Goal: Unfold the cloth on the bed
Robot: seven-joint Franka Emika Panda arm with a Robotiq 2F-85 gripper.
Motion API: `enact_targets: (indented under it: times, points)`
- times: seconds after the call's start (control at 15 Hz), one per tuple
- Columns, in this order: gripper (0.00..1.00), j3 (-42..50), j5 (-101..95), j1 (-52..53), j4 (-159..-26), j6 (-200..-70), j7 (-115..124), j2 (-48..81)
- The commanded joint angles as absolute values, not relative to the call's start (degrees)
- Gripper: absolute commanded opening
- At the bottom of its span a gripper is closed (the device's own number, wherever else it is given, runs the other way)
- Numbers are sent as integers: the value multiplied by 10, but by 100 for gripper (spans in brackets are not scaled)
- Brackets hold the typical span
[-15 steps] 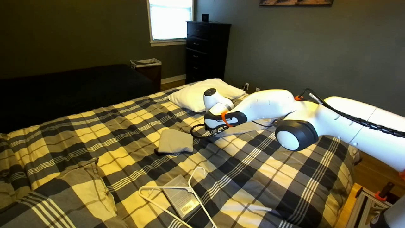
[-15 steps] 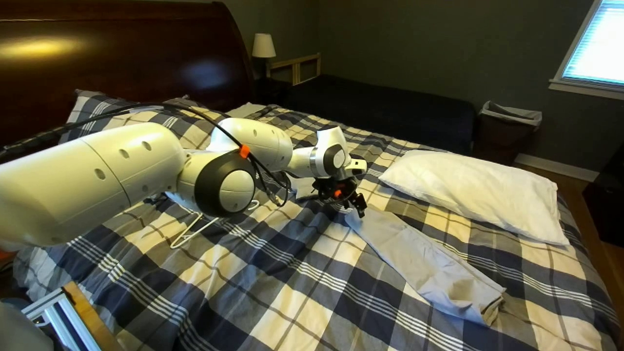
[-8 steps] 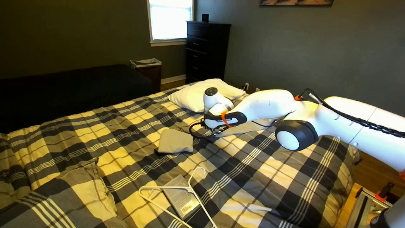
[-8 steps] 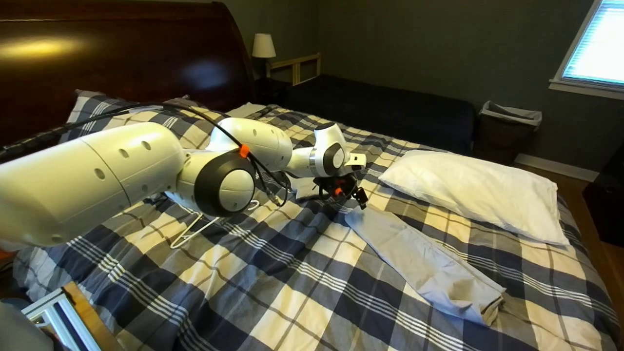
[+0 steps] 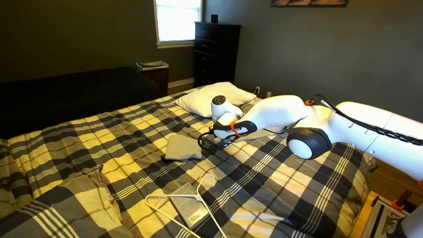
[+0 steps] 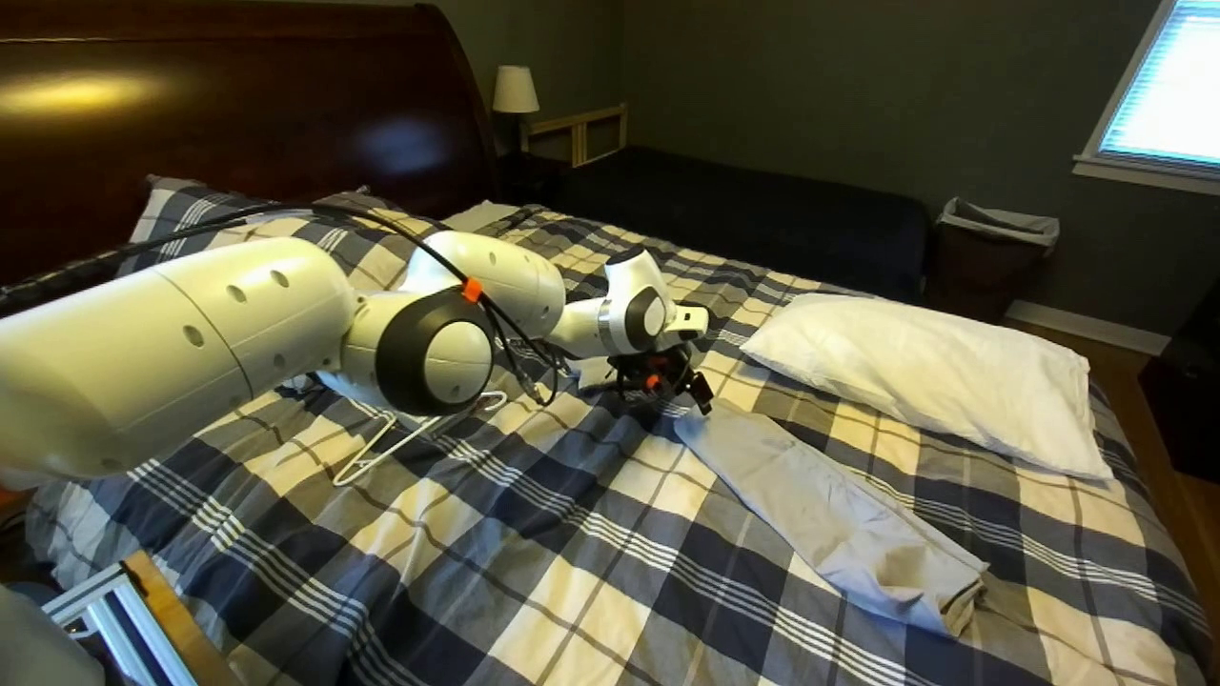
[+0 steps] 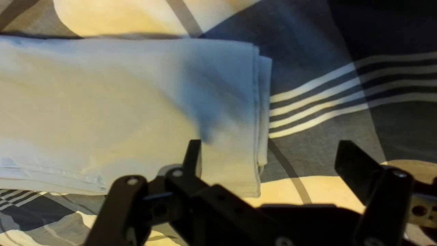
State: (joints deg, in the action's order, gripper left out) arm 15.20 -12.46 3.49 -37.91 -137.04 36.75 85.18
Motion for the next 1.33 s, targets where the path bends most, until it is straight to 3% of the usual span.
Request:
enact_targets:
  times: [0.0,0.6,0.67,0.8,1.27]
  points:
    - [100,173,-139,48,-392,-1353,399,852]
    - [98,182,-149,45,-413,-1347,408,852]
    - [78,183,-150,44,-415,-1345,409,852]
    - [72,183,-150,44,-417,-1344,410,852]
    - [18,184,-153,46,-415,-1349,417,852]
